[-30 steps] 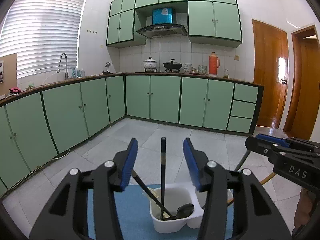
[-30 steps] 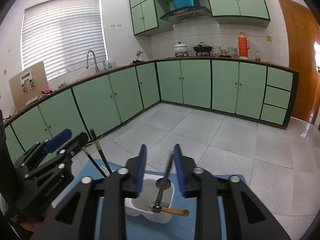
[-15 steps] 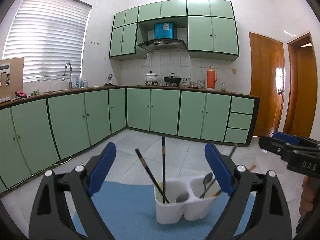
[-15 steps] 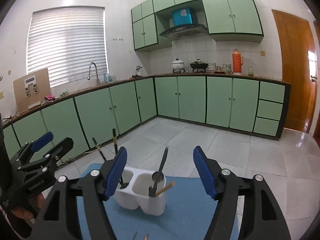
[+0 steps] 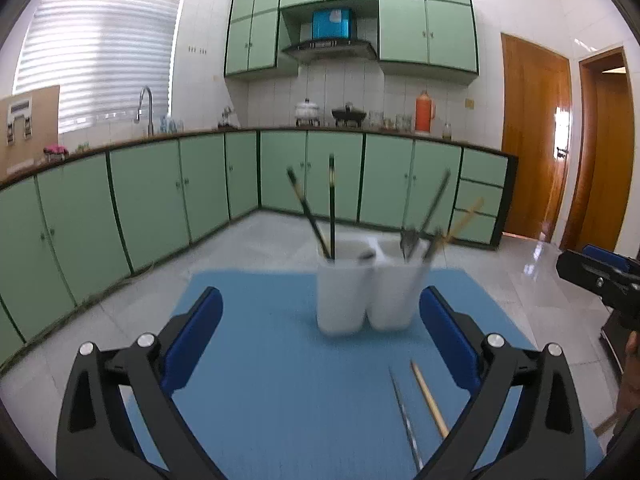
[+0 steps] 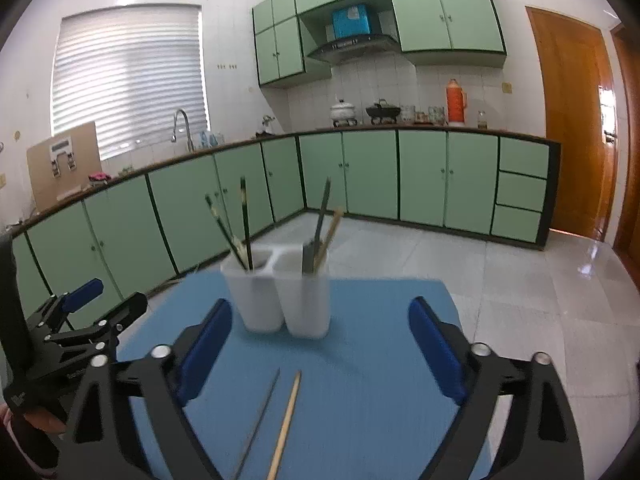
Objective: Organize utensils
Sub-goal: 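Move both tools back toward the chopsticks left on the mat, then grasp the wooden chopstick with the right tool while the left tool grasps the metal chopstick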
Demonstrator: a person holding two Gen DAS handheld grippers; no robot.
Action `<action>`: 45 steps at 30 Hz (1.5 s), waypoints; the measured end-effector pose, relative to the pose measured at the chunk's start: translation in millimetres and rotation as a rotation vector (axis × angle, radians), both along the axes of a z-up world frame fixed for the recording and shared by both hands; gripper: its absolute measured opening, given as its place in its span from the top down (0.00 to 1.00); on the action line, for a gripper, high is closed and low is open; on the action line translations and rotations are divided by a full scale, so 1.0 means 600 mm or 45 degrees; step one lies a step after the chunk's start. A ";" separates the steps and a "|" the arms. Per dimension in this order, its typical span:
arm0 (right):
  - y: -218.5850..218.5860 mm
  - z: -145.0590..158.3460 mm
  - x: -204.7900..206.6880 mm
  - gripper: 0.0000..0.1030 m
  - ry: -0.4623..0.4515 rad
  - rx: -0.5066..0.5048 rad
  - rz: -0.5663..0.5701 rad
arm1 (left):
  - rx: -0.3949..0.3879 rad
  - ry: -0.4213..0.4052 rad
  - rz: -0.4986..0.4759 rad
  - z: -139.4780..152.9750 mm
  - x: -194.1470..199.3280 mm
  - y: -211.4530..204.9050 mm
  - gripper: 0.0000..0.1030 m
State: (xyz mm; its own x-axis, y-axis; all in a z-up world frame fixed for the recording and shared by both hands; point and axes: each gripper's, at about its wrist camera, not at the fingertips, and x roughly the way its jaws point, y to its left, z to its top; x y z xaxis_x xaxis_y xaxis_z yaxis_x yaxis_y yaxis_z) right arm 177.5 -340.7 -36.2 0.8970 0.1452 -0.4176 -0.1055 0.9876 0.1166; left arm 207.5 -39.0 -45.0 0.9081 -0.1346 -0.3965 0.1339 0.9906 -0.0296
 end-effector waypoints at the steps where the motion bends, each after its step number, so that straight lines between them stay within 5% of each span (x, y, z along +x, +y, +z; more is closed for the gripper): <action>1: 0.003 -0.010 -0.010 0.08 0.015 -0.006 -0.003 | 0.004 0.017 0.000 -0.008 -0.006 0.002 0.07; 19: 0.045 -0.187 -0.120 0.10 0.381 0.006 0.018 | 0.117 0.296 -0.043 -0.161 -0.129 0.011 0.06; 33: 0.074 -0.236 -0.157 0.65 0.512 0.014 0.062 | 0.112 0.346 -0.037 -0.181 -0.159 0.014 0.06; 45: 0.097 -0.248 -0.154 0.82 0.550 -0.027 0.067 | 0.090 0.354 -0.036 -0.180 -0.155 0.010 0.06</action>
State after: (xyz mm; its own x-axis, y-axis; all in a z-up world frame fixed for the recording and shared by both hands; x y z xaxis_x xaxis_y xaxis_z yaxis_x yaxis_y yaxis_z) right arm 85.2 -282.5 -185.1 0.6311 0.1732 -0.7561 -0.1019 0.9848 0.1406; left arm 114.4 -32.9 -152.7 0.7597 -0.1213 -0.6389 0.1577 0.9875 0.0000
